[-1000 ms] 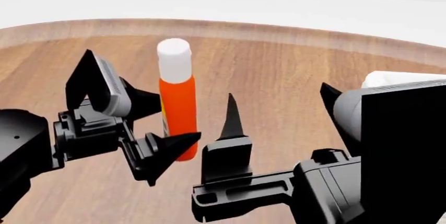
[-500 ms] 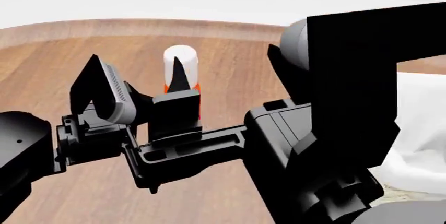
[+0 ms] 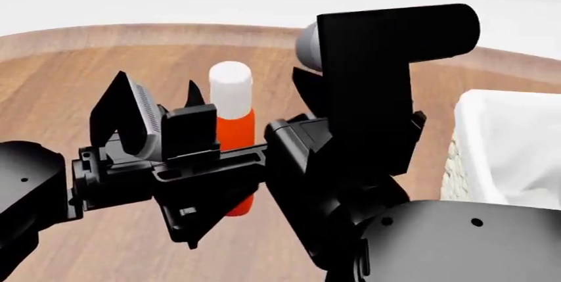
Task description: Pick up the ketchup, and put it in the basket.
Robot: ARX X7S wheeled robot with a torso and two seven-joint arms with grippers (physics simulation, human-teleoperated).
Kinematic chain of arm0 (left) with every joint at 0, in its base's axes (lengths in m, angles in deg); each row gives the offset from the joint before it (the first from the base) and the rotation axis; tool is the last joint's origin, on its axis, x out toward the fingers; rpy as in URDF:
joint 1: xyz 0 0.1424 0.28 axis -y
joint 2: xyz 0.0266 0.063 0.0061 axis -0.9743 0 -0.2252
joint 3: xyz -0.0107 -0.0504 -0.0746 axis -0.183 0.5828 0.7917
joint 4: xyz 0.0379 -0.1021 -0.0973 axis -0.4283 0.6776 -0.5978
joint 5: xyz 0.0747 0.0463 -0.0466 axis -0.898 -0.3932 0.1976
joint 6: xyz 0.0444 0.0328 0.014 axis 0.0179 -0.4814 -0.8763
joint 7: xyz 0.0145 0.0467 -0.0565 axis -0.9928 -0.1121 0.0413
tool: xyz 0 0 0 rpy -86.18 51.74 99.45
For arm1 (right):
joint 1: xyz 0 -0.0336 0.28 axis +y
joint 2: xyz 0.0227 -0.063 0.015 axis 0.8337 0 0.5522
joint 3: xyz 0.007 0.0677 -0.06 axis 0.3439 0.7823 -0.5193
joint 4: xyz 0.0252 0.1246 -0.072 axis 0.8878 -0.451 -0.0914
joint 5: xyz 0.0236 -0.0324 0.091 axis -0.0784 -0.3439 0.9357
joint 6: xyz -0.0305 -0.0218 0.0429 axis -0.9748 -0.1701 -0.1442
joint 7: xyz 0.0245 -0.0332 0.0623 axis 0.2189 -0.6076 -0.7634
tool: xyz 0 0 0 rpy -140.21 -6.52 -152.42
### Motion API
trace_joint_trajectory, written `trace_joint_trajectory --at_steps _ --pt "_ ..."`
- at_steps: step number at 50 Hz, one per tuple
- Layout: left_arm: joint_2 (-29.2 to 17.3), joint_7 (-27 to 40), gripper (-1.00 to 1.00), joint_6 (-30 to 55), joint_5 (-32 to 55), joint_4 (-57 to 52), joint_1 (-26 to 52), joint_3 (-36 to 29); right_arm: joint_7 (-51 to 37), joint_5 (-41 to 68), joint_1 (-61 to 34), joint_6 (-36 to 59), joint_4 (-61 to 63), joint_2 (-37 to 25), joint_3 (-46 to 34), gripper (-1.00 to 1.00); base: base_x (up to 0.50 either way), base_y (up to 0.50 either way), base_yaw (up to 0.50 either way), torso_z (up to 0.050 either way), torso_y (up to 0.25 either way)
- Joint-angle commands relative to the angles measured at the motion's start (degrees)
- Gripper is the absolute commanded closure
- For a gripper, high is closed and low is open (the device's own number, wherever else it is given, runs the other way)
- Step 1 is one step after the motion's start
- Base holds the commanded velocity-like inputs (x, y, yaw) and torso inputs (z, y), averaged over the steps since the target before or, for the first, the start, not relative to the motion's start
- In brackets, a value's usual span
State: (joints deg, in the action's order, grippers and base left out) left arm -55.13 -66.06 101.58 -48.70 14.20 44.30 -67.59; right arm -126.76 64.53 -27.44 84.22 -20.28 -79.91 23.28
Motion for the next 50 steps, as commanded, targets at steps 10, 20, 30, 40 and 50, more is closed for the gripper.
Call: trace_joint_trajectory --at_steps 10,20,30,40,50 --pt "-0.42 -0.62 1.0 0.82 1.6 -0.95 0.24 -0.24 5.79 -3.62 0.11 0.62 -6.86 1.16 -1.73 -1.0 0.0 0.0 0.0 0.0 0.001" --pt "-0.61 -0.92 1.0 1.01 1.93 -1.28 0.18 -0.44 8.5 -4.7 -0.06 1.09 -10.19 1.92 -3.07 -1.0 0.0 0.0 0.0 0.0 0.0" --pt "-0.75 -1.2 1.0 0.93 2.29 -1.25 0.14 -0.43 10.92 -7.14 0.22 1.02 -12.46 2.05 -3.89 -1.0 0.0 0.0 0.0 0.0 0.0" --pt "-0.75 -1.38 1.0 0.8 2.36 -1.24 0.08 -0.72 12.63 -9.22 0.73 0.71 -14.31 1.8 -4.44 -1.0 0.0 0.0 0.0 0.0 0.001" --pt "-0.95 -1.63 1.0 1.03 2.57 -1.63 0.12 -1.02 13.97 -10.6 0.87 0.51 -15.51 1.72 -4.99 -1.0 0.0 0.0 0.0 0.0 0.0"
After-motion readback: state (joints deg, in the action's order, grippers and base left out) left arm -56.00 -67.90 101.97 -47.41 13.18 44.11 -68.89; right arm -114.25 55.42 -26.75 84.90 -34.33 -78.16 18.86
